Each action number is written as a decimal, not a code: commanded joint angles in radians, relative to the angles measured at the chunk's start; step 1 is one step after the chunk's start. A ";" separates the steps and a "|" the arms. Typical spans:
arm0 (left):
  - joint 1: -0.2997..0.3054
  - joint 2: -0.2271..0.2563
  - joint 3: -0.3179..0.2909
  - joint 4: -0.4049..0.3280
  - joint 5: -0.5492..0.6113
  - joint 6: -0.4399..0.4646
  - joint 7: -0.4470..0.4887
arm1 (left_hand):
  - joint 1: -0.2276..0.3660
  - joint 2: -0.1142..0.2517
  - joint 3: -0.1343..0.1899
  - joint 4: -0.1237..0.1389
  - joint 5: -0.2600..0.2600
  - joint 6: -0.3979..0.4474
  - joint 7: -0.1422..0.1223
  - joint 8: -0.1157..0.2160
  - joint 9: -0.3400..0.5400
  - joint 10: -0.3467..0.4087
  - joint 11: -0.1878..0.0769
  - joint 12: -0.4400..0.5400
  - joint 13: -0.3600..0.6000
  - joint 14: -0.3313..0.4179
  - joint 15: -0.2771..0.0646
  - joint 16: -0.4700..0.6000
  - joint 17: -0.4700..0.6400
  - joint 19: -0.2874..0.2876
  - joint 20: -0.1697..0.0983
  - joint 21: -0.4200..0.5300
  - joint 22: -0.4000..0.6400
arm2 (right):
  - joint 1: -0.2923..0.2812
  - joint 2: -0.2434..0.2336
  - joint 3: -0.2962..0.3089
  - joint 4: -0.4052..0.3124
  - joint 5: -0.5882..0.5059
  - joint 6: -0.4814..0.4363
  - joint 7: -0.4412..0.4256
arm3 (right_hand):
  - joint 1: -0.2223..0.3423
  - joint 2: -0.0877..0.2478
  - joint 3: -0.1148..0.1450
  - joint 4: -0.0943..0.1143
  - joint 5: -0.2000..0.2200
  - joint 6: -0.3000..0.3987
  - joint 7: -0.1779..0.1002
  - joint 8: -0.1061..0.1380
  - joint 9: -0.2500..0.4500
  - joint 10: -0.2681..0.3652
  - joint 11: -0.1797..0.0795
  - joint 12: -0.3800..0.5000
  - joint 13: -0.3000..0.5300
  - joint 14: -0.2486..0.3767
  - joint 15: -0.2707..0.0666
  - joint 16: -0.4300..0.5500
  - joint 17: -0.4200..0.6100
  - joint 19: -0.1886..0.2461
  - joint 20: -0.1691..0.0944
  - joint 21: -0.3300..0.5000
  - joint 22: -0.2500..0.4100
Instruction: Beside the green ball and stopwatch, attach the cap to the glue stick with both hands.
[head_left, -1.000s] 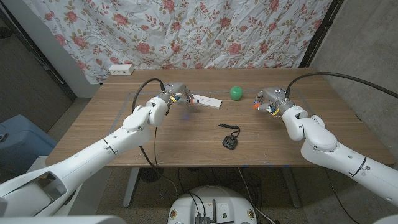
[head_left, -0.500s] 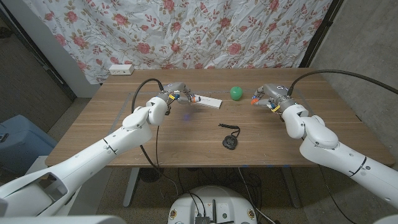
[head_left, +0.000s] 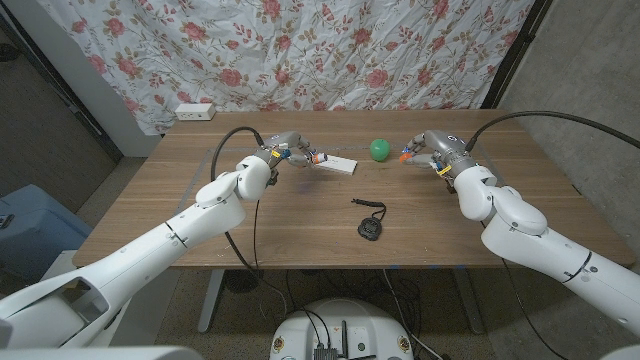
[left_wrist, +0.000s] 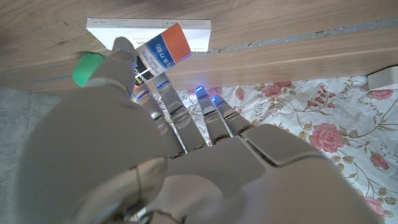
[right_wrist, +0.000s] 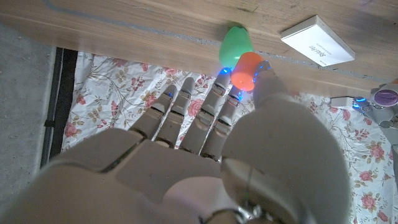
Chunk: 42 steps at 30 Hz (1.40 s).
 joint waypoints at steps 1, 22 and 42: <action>0.013 0.008 -0.013 -0.014 -0.080 -0.023 0.018 | -0.061 0.066 0.002 0.008 0.005 0.090 0.097 0.006 0.005 0.038 -0.009 0.005 0.011 -0.002 -0.114 -0.002 -0.001 0.001 -0.037 0.004 0.002 | -0.019 -0.007 0.030 -0.025 0.125 0.031 -0.066 | 0.002 0.011 -0.005 -0.002 -0.003 0.007 -0.001 0.007 0.003 0.011 0.001 -0.002 0.002 0.000 -0.147 0.005 0.002 -0.005 -0.014 -0.001 0.003; 0.031 0.017 -0.031 -0.015 -0.186 -0.074 0.040 | -0.063 0.066 0.002 0.008 0.005 0.086 0.099 0.004 0.005 0.035 -0.009 0.003 0.011 -0.005 -0.115 -0.003 -0.002 -0.001 -0.036 0.003 0.002 | 0.021 -0.003 0.000 -0.012 0.189 0.114 -0.110 | 0.002 0.018 -0.013 -0.003 -0.002 0.011 -0.001 0.001 -0.002 0.017 0.001 -0.003 0.002 -0.006 -0.145 0.005 0.003 -0.010 -0.012 -0.002 0.003; -0.015 -0.005 0.000 0.040 -0.196 -0.137 0.034 | -0.069 0.068 0.001 0.010 0.004 0.085 0.101 0.004 0.005 0.033 -0.008 0.003 0.011 -0.007 -0.111 -0.003 -0.002 -0.003 -0.035 0.003 0.002 | 0.082 0.035 -0.037 0.046 0.223 0.217 -0.099 | -0.002 0.024 -0.020 -0.001 -0.002 0.012 -0.001 -0.006 -0.008 0.017 0.001 -0.005 0.002 -0.008 -0.143 0.006 0.004 -0.014 -0.010 -0.002 0.003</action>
